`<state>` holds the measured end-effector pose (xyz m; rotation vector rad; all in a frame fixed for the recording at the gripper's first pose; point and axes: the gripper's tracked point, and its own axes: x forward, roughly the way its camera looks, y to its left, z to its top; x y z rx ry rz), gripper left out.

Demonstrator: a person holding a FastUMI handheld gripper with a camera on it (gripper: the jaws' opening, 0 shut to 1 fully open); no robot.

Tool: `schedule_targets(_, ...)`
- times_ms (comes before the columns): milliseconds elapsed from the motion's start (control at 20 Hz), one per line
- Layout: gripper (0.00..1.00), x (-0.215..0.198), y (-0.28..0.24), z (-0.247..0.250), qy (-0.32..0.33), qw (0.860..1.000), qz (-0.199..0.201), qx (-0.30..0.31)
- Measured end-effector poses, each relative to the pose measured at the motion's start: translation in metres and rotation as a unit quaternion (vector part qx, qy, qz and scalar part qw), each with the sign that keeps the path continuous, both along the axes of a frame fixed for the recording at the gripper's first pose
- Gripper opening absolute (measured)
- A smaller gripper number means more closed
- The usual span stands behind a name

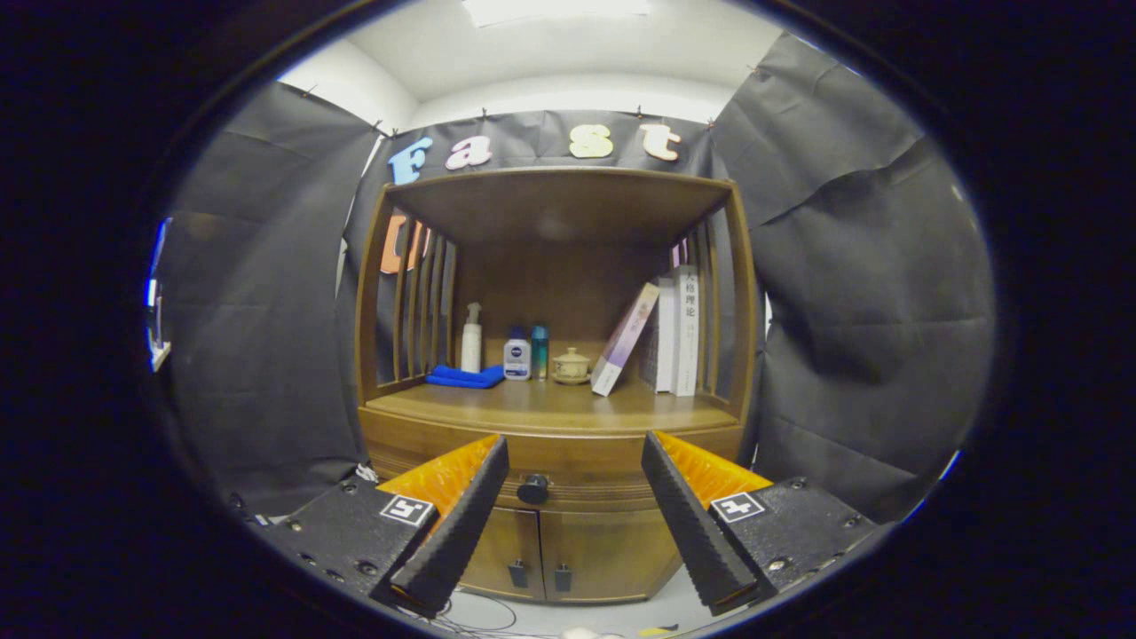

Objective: Pull open the drawer, take out the items inside it, and place them on the countertop above the cabinet.

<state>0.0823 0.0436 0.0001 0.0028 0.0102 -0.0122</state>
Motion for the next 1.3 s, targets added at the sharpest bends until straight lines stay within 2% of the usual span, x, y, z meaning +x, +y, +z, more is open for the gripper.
schedule_targets(600, 0.99, 0.12, 0.031, -0.097, 0.053, 0.999, -0.008, -0.006)
schedule_targets(900, 0.99, 0.152, 0.034, -0.135, 0.086, 0.996, -0.016, -0.018)
schedule_targets(1050, 0.88, 0.16, 0.035, -0.14, 0.086, 0.996, -0.021, -0.012)
schedule_targets(1300, 0.54, 0.162, 0.029, -0.14, 0.091, 0.995, -0.038, 0.002)
